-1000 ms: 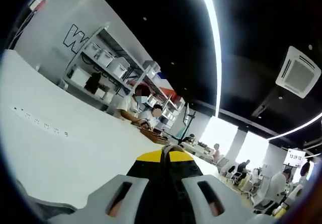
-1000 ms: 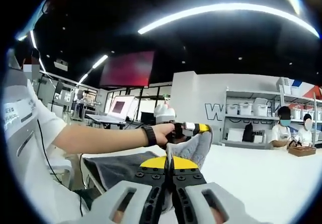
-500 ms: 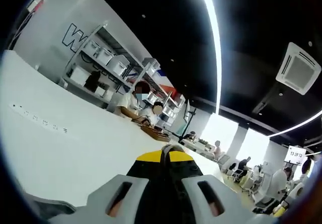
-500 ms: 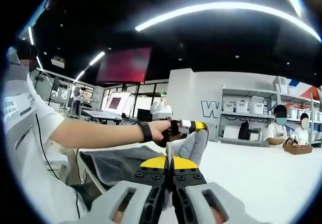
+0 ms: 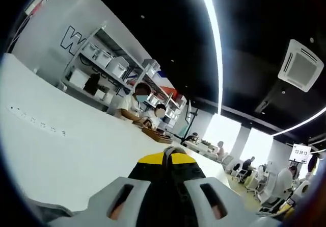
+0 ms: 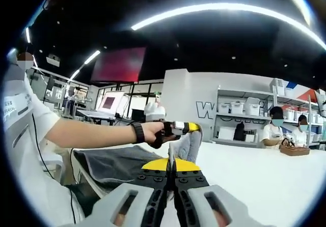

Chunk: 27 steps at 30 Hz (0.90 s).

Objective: Open the folded towel by lifting each exposed corner and separating the folded layers until the towel lies flat within the target outline without major curled edges

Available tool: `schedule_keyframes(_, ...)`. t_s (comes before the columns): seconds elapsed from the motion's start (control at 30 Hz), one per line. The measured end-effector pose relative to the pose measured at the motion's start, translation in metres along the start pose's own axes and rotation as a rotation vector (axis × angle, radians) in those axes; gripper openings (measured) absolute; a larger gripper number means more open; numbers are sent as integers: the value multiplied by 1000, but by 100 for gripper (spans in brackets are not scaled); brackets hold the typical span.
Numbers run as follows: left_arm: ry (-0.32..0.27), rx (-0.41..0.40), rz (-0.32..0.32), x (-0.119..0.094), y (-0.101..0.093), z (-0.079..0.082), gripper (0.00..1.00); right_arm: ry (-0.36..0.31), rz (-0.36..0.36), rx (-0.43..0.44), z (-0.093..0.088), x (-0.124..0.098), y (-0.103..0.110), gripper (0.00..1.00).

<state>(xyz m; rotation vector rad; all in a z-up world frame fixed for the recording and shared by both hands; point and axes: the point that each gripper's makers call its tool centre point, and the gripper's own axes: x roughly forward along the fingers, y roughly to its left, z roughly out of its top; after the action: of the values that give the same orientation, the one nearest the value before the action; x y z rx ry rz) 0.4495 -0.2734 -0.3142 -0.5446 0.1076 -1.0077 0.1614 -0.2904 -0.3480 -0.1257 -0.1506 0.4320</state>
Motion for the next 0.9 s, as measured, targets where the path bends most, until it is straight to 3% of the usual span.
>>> schedule_keyframes(0.3, 4, -11, -5, 6, -1, -2, 1, -9, -54, 5, 0, -5, -17, 0)
schedule_keyframes(0.73, 18, -21, -6, 12, -3, -14, 1, -9, -70, 16, -5, -10, -15, 0)
schedule_keyframes(0.9, 24, -44, -4, 10, 1, -21, 1, 24, -60, 9, -15, -10, -10, 0)
